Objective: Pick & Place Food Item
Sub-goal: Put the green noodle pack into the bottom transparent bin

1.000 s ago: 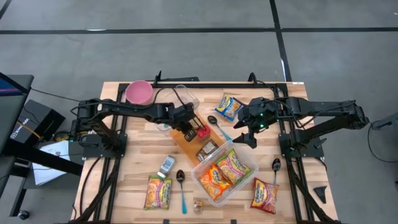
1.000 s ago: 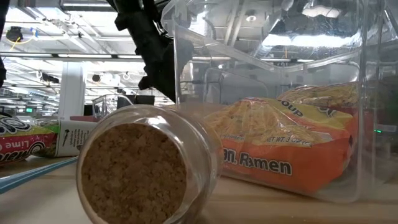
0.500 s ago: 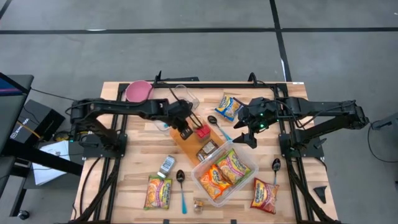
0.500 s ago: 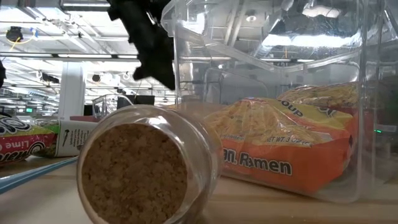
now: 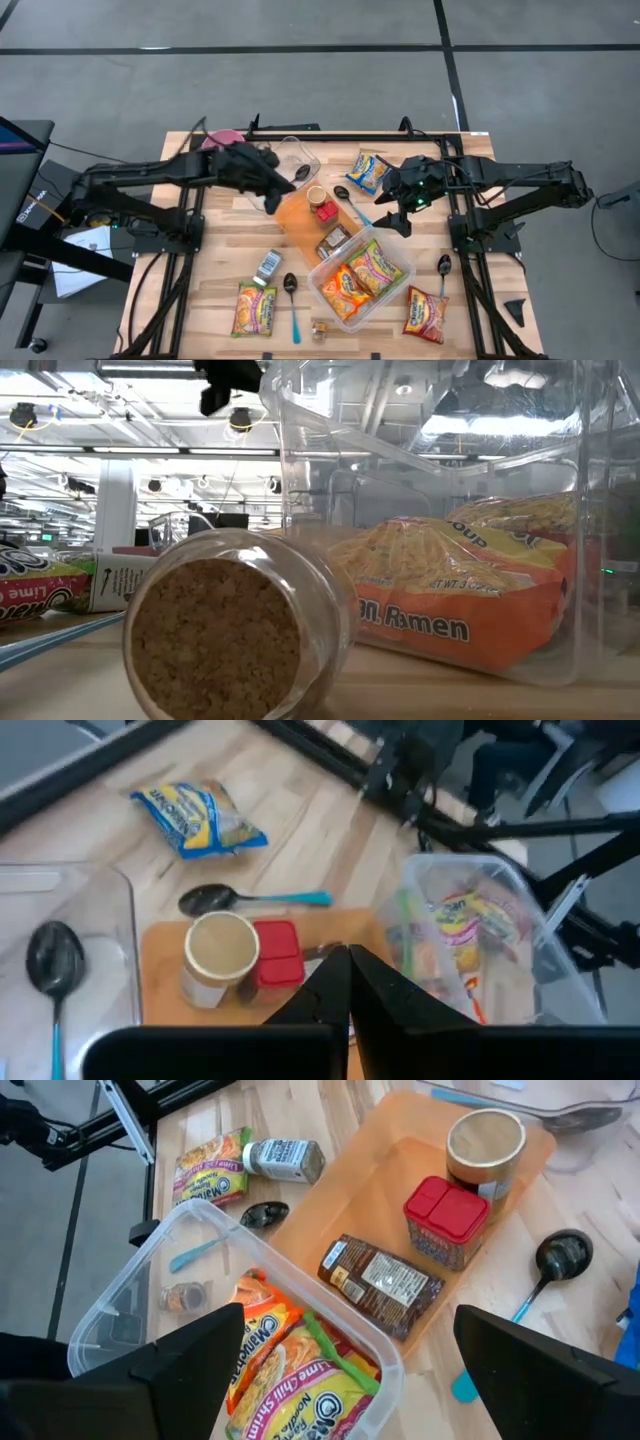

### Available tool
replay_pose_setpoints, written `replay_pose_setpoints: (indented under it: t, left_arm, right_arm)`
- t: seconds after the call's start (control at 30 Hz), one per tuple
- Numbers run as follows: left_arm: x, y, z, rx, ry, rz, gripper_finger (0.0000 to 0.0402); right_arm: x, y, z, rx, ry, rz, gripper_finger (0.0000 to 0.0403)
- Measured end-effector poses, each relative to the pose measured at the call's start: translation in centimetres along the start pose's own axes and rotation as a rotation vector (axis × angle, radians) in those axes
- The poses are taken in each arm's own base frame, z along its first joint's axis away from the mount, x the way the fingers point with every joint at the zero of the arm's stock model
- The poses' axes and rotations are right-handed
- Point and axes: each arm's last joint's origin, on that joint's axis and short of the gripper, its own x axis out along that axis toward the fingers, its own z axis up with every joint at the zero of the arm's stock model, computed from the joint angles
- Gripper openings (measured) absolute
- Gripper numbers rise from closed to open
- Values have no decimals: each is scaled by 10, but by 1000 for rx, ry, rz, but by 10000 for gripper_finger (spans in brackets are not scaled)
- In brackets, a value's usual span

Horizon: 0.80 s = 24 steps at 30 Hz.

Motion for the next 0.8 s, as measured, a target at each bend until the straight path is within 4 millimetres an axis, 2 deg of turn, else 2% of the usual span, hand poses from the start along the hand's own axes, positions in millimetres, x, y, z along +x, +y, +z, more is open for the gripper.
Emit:
replay_pose_setpoints:
  t: [0.2,0.53,0.67,0.8]
  left_arm:
    - [-17,-2,6,0,-89,-1,4]
    - [-17,-4,4,1,-67,-32,23]
    - [-18,-22,-9,-20,68,-207,35]
    - [-21,-49,-43,21,331,-314,47]
  right_arm:
    - [0,0,1,-2,-11,1,356]
    - [0,0,1,0,-10,0,356]
    - [0,0,1,4,-9,1,356]
    - [0,0,1,7,-8,1,356]
